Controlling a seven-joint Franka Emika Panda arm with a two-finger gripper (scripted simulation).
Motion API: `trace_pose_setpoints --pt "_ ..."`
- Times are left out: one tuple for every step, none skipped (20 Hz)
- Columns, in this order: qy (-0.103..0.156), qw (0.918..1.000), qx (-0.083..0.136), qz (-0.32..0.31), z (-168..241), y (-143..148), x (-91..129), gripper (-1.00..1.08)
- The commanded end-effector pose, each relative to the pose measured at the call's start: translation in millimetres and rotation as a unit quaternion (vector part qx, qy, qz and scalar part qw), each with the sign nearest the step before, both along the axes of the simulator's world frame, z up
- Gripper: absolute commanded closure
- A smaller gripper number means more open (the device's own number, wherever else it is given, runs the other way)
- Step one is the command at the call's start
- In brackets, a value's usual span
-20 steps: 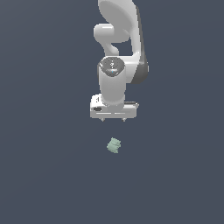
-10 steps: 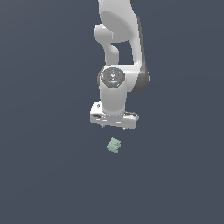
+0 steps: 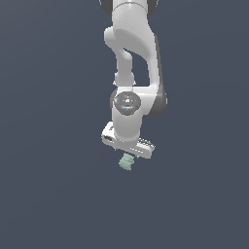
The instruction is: Pick up the object and move it to a goal position.
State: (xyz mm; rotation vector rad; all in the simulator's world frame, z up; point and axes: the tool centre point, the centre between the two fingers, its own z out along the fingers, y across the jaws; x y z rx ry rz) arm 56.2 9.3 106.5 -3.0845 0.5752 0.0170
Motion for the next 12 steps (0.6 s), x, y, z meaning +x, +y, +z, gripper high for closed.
trace_pose_setpoints --pt "-0.002 0.9998 -0.001 -0.019 -5.1 0.4 6.2 -0.92" --pt "-0.003 0.9997 -0.002 -0.024 -6.8 0.5 8.0 -0.92" --pt "-0.003 0.9996 -0.002 -0.029 -8.2 0.7 9.5 -0.92" --pt "-0.004 0.9994 -0.002 -0.033 -9.5 0.8 10.9 -0.92" --pt "-0.004 0.9993 -0.003 -0.037 -10.6 0.9 12.0 -0.92" --pt "-0.004 0.9992 -0.003 -0.04 -11.5 1.0 12.9 -0.92" --pt "-0.005 0.9991 -0.003 -0.042 -12.2 1.1 13.6 -0.92" --pt "-0.005 0.999 -0.003 -0.044 -12.7 1.2 14.1 -0.92" --pt "-0.005 0.999 -0.003 -0.045 -13.0 1.2 14.4 -0.92" --pt "-0.005 0.999 -0.003 -0.045 -13.1 1.2 14.5 -0.92" --pt "-0.004 0.9991 -0.003 -0.043 -12.8 1.2 13.8 -0.92" --pt "-0.004 0.9991 -0.003 -0.043 -13.2 1.2 13.8 -0.92"
